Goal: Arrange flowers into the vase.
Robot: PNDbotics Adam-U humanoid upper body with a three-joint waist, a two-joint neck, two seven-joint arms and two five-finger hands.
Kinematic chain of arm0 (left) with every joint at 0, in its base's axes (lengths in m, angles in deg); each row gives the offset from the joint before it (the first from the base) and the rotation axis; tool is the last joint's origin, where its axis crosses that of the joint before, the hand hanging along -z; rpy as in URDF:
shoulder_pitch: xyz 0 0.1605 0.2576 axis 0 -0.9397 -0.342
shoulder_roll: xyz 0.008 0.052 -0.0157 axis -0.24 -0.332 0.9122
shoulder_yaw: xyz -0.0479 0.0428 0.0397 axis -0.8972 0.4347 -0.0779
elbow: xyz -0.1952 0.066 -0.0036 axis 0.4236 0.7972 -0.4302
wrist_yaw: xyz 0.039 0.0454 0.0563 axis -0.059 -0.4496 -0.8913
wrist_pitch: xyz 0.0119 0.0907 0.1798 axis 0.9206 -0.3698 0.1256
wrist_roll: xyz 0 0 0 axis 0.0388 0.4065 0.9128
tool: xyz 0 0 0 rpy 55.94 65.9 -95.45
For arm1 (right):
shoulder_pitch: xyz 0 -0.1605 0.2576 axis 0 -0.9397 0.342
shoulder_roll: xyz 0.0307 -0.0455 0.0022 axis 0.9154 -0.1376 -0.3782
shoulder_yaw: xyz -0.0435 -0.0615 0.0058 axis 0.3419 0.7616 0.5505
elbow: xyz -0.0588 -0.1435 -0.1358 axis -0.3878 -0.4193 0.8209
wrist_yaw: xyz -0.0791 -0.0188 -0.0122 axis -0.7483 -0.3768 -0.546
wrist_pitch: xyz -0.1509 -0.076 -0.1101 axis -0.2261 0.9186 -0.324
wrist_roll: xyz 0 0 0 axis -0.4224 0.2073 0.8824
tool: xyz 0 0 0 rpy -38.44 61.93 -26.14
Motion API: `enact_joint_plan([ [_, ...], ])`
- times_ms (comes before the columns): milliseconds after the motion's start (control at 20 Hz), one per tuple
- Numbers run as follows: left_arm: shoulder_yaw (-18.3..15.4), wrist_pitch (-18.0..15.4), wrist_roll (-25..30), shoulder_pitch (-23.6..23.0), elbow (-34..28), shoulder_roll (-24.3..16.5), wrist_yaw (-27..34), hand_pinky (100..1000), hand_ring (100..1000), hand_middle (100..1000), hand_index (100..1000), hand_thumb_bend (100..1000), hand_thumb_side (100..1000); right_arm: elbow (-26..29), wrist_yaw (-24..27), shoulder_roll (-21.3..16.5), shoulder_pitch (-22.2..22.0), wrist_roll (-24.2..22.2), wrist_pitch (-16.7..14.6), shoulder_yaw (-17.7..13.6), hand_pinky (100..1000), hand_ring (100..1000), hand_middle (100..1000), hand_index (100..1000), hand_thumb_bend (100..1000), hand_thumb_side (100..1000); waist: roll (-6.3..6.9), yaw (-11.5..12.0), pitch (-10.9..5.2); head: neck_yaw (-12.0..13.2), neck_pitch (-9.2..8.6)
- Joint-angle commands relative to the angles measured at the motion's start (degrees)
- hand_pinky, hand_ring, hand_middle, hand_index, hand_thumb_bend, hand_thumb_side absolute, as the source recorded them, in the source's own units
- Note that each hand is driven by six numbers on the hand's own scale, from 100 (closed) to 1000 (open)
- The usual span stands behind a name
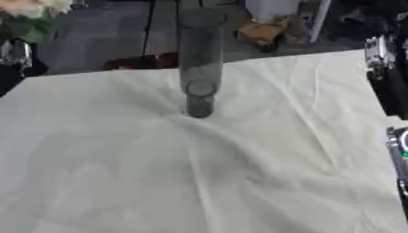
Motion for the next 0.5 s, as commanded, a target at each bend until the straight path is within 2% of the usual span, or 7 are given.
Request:
enact_joint_plan([
  [50,-1.80,0.81,-1.11,2.93,-0.88,0.62,4.63,100,100,100,100,100,640,0.92,0.22,-0.87,0.43,0.09,0.08,-0.10,799,937,770,957,100,1000,0.05,-0.10,-1.46,0.33,-0.10],
  [300,-3.00,-0.42,-4.00,7.33,1.34,3.56,13.52,100,100,100,100,100,671,0.92,0.21,-1.06,0.66,-0.03,0.00,0.17,799,936,770,958,100,1000,0.36,-0.53,-1.82,0.77,0.11],
  [500,-3.67,-1.86,-5.84,10.44,3.02,5.45,18.09,100,100,100,100,100,650,0.92,0.22,-1.21,0.98,-0.09,-0.12,0.36,799,936,771,957,100,1000,0.70,-1.18,-1.91,1.22,-0.08],
])
